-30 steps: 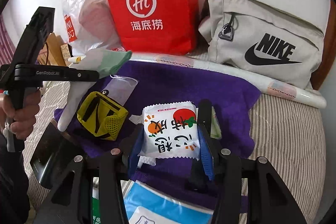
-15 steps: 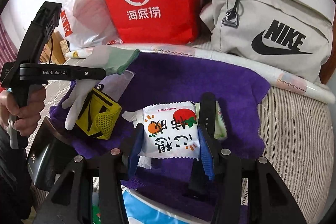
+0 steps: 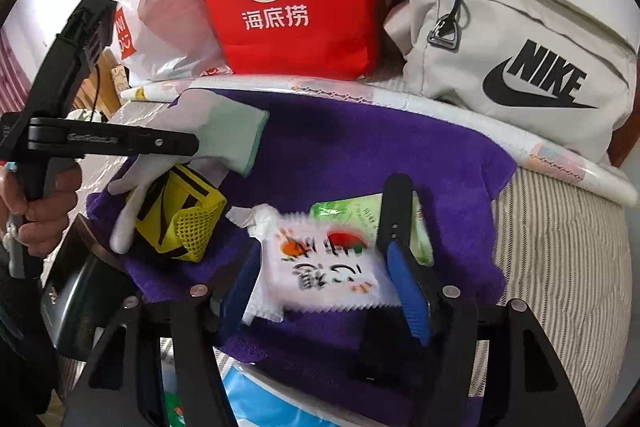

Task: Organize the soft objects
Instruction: 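Open both tools and withdraw them from the towel, then grasp the white foam block beside the blue tissue pack with the left tool, then reach the green snack packet with the right tool while the left tool holds the block, then grasp and lift the green snack packet with the right tool, then carry the foam block and the green packet toward the towel with both tools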

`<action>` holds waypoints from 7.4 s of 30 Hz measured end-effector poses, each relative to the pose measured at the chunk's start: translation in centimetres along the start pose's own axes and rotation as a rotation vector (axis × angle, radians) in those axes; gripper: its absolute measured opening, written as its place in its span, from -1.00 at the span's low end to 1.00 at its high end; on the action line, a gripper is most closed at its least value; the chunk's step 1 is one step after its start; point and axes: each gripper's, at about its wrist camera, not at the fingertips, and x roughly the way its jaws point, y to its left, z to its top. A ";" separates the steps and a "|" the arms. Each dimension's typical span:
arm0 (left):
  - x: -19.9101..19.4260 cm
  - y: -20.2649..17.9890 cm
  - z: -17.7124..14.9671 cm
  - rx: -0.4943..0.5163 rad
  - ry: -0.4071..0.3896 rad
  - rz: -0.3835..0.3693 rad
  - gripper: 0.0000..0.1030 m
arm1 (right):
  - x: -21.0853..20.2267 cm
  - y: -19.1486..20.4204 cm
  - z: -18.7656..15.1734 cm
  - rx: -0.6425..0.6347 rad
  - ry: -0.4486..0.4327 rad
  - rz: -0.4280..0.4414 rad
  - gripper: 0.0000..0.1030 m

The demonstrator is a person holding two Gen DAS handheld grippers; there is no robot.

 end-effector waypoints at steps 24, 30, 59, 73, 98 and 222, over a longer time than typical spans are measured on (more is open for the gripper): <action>-11.2 -3.4 -8.0 0.105 -0.119 0.087 0.05 | -9.4 3.5 -4.8 0.020 -0.085 0.021 0.31; -13.7 -4.9 -11.7 0.133 -0.144 0.071 0.05 | -12.3 5.5 -7.9 0.031 -0.099 0.051 0.31; -6.7 -13.1 -20.5 0.735 0.009 0.202 0.05 | -11.4 10.7 -22.0 -0.017 -0.018 0.134 0.27; -2.7 -14.7 -20.1 0.846 0.129 0.229 0.33 | -10.6 8.3 -22.5 0.033 -0.011 0.162 0.28; -12.1 -12.3 -19.4 0.516 -0.045 0.118 -0.23 | -12.3 10.7 -22.0 0.012 -0.069 0.121 0.27; -17.7 -2.3 -17.6 -0.025 -0.179 -0.013 -0.19 | -18.6 5.5 -13.9 0.098 -0.271 -0.073 -0.42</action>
